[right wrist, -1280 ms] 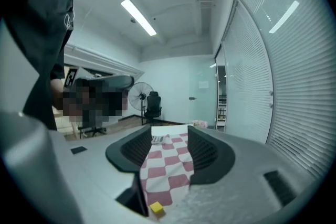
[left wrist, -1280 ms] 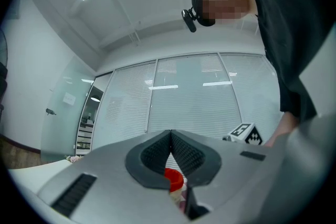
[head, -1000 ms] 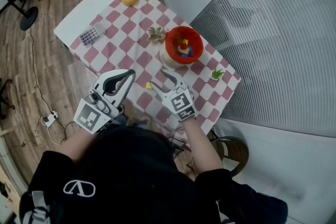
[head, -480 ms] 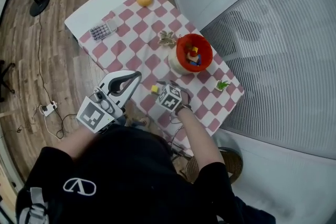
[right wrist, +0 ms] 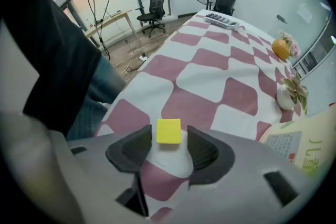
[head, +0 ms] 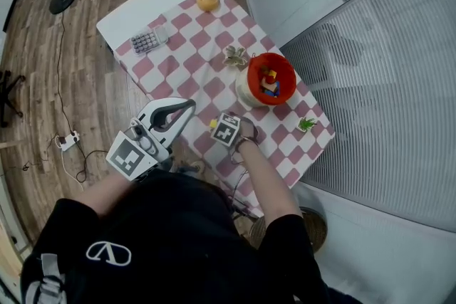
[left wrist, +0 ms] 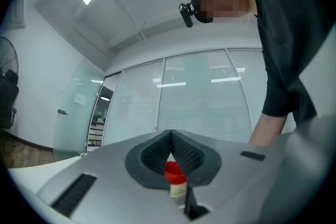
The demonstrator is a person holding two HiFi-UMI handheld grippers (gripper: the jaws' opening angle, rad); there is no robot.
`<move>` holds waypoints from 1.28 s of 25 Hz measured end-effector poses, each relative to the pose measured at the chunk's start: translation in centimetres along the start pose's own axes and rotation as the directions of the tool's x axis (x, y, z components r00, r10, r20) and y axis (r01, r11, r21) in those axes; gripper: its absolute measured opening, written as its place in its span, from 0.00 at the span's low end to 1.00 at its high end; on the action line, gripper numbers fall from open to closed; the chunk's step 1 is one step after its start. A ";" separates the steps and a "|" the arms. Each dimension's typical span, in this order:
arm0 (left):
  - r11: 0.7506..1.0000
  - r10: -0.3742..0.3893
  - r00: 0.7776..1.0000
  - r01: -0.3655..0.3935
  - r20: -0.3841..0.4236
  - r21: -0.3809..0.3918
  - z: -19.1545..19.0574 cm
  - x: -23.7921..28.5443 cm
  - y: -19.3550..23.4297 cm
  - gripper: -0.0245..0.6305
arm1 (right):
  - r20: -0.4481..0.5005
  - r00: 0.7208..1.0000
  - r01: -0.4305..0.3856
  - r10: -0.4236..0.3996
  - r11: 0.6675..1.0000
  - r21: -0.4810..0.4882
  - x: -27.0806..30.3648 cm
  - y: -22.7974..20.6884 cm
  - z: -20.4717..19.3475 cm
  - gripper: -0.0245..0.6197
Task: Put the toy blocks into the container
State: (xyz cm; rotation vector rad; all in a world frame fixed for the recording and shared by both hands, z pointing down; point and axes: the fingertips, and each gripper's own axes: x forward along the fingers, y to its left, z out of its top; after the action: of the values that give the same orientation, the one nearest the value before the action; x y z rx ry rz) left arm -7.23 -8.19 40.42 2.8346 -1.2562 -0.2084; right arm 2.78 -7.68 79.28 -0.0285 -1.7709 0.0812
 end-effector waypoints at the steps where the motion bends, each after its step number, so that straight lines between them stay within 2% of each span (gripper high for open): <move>1: 1.000 0.001 1.000 -0.001 0.000 -0.001 -0.1 0.0 0.0 0.05 | -0.009 1.000 -0.007 0.007 1.000 -0.001 0.2 0.1 0.0 0.38; 5: 1.000 -0.004 1.000 0.004 0.000 0.000 -0.2 0.1 -0.1 0.05 | -0.032 0.999 -0.019 0.019 1.000 -0.005 0.7 0.3 -0.2 0.34; 8: 1.000 -0.005 1.000 0.005 -0.007 0.000 -0.3 0.1 -0.1 0.05 | -0.037 0.999 -0.014 0.014 1.000 0.003 0.8 0.1 -0.2 0.27; 14: 1.000 -0.010 1.000 0.010 -0.002 0.002 -0.2 0.2 -0.3 0.05 | -0.045 0.999 -0.023 0.024 1.000 0.021 0.7 0.1 -0.2 0.27; 18: 1.000 -0.009 1.000 0.009 0.002 -0.001 -0.1 0.2 -0.3 0.05 | 0.021 1.000 0.002 -0.003 0.999 0.048 -1.0 -0.4 0.8 0.27; 21: 1.000 -0.014 1.000 0.014 0.004 -0.001 -0.1 0.2 -0.3 0.05 | 0.120 0.990 0.067 -0.076 0.995 0.078 -4.2 -1.5 2.3 0.27; 23: 1.000 -0.020 1.000 0.020 0.006 -0.001 -0.1 0.3 -0.4 0.05 | 0.208 0.968 0.117 -0.142 0.985 0.129 -6.9 -2.5 3.2 0.27; 25: 1.000 -0.029 1.000 0.029 0.010 -0.002 0.0 0.5 -0.6 0.05 | 0.309 0.930 0.135 -0.199 0.967 0.218 -9.8 -3.5 4.1 0.27; 28: 0.999 -0.049 0.999 0.049 0.014 -0.004 0.1 1.0 -1.1 0.05 | 0.435 0.851 0.151 -0.295 0.930 0.335 -14.3 -4.7 4.9 0.27; 32: 0.997 -0.076 0.997 0.076 0.024 -0.007 0.3 1.7 -1.7 0.05 | 0.523 0.742 0.215 -0.419 0.888 0.407 -20.1 -5.4 5.1 0.27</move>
State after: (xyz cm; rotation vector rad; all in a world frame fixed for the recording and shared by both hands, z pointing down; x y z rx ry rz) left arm -4.95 -8.31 39.78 2.8841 -1.1499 -0.2501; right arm 1.95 -14.52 58.97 0.6119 -2.3543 0.1375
